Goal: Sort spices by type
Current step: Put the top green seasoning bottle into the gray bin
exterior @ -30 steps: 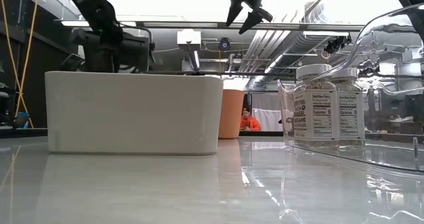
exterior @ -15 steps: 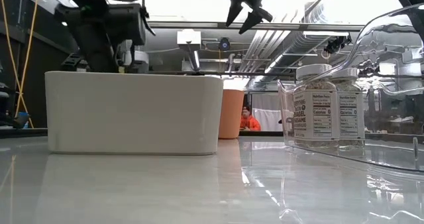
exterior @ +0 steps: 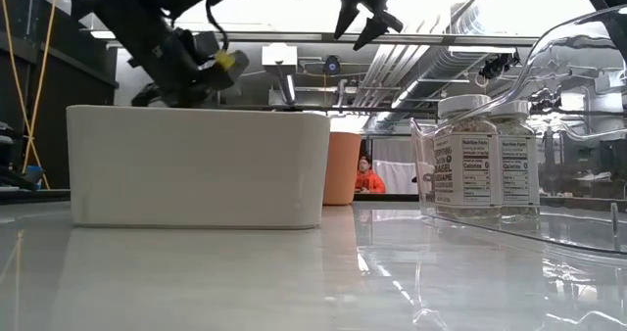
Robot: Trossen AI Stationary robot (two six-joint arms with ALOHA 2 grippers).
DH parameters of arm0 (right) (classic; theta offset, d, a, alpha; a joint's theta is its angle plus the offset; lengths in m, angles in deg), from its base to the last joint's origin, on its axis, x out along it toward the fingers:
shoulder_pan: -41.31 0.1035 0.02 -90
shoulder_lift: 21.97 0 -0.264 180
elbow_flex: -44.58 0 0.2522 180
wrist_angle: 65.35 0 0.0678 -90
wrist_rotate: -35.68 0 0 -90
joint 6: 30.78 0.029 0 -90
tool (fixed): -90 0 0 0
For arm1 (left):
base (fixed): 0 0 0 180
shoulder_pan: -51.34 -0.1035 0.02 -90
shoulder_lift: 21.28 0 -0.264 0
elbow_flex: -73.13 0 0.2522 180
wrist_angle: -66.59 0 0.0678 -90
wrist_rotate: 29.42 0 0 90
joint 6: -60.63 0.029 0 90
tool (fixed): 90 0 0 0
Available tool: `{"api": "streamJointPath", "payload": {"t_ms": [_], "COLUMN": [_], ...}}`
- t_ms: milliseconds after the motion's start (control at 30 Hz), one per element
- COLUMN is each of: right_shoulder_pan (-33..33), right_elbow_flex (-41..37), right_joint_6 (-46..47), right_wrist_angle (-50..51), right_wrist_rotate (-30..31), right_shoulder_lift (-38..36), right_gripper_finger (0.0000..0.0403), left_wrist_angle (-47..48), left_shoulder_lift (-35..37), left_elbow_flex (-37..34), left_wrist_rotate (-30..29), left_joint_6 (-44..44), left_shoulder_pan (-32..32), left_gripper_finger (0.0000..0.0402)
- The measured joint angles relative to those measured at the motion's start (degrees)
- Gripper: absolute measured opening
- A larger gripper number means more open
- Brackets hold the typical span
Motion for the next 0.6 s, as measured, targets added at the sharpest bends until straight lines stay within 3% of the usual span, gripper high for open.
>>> {"api": "streamJointPath", "payload": {"t_ms": [233, 400, 600], "right_shoulder_pan": [0.1, 0.1, 0.1], "right_elbow_flex": [0.0, 0.0, 0.0], "right_joint_6": [-2.5, -5.2, -9.0], "right_wrist_angle": [0.0, 0.0, 0.0], "right_wrist_rotate": [-1.4, -1.9, -1.9], "right_shoulder_lift": [0.0, 0.0, 0.0], "right_gripper_finger": [0.0268, 0.0268, 0.0268], "left_wrist_angle": [-6.0, -6.8, -0.9], "left_shoulder_lift": [0.0, 2.3, 8.1], "left_elbow_flex": [0.0, 0.0, 4.9], "left_wrist_rotate": [8.1, 9.2, 8.9], "left_joint_6": [12.5, 17.4, 27.4], "left_shoulder_pan": [0.1, -0.4, -2.4], "left_gripper_finger": [0.0000, 0.0000, 0.0001]}}
